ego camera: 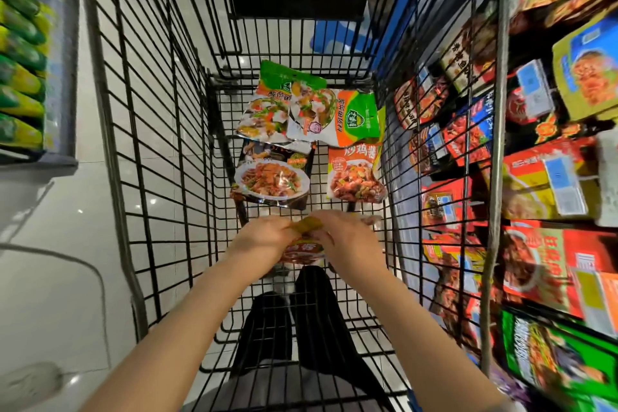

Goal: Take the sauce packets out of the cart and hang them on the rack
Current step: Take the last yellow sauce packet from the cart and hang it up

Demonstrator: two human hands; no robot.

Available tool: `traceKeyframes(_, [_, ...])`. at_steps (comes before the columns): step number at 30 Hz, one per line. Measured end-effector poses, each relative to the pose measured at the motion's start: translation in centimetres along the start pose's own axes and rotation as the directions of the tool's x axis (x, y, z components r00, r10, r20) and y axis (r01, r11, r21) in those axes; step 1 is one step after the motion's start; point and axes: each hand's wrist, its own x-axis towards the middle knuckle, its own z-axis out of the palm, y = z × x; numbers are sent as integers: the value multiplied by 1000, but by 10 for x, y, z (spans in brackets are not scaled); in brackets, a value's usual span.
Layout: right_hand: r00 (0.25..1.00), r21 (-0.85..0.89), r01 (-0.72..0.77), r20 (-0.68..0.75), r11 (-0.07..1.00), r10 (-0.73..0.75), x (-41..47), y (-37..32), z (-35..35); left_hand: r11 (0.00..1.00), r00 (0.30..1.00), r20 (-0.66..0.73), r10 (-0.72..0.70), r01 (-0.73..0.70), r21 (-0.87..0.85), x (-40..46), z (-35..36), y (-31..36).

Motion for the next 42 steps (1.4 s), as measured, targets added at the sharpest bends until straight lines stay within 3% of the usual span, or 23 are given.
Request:
traceKeyframes(2, [997, -26, -18, -77, 1000, 16, 7, -2, 3, 999, 999, -15, -42, 41, -11, -4, 1, 2])
traceKeyframes(3, [993, -54, 37, -110, 998, -43, 9, -2, 4, 995, 997, -11, -82, 81, -62, -5, 2, 3])
traceKeyframes(5, [983, -124, 141, -102, 982, -154, 11, -1, 7, 992, 995, -39, -88, 84, -90, -9, 5, 6])
traceKeyframes(7, [989, -141, 128, -51, 982, -137, 12, 1, 5, 991, 996, -51, -73, 67, -114, -13, 12, 1])
traceKeyframes(9, [992, -40, 82, -90, 996, -86, 9, 8, -3, 977, 988, -95, -124, 105, -188, -26, 13, -4])
traceKeyframes(12, [992, 156, 84, -111, 984, -67, -1, 17, -18, 993, 941, -336, -38, -2, -118, -38, 16, -11])
traceKeyframes(13, [993, 205, 88, -99, 975, -69, -5, 18, -21, 994, 934, -358, -18, -23, -110, -40, 16, -9])
traceKeyframes(17, [1000, 316, -11, 12, 949, 7, -15, 23, -16, 979, 922, -356, -149, 88, -182, -44, 10, -2])
traceKeyframes(20, [992, 309, -101, 99, 946, 74, -10, 26, -17, 985, 940, -312, -134, 92, -147, -42, 11, -3])
traceKeyframes(23, [974, 165, -206, 128, 964, 186, 26, 37, -31, 990, 969, -213, -126, 110, -86, -37, 11, -4])
traceKeyframes(25, [955, -13, -295, 34, 955, 295, 64, 54, -37, 990, 952, -285, -115, 88, -107, -38, 9, -4])
traceKeyframes(27, [952, -217, -304, -46, 927, 302, 100, 73, -37, 983, 903, -407, -137, 72, -171, -42, 9, -6])
traceKeyframes(30, [931, -373, -335, 9, 865, 364, 133, 96, -30, 961, 887, -407, -217, 121, -249, -45, 11, -6])
traceKeyframes(36, [860, -475, -439, 25, 762, 510, 162, 123, -6, 934, 879, -365, -305, 202, -294, -49, 21, -18])
traceKeyframes(42, [856, -366, -506, -108, 781, 505, 159, 129, 4, 929, 868, -379, -320, 209, -306, -47, 13, -15])
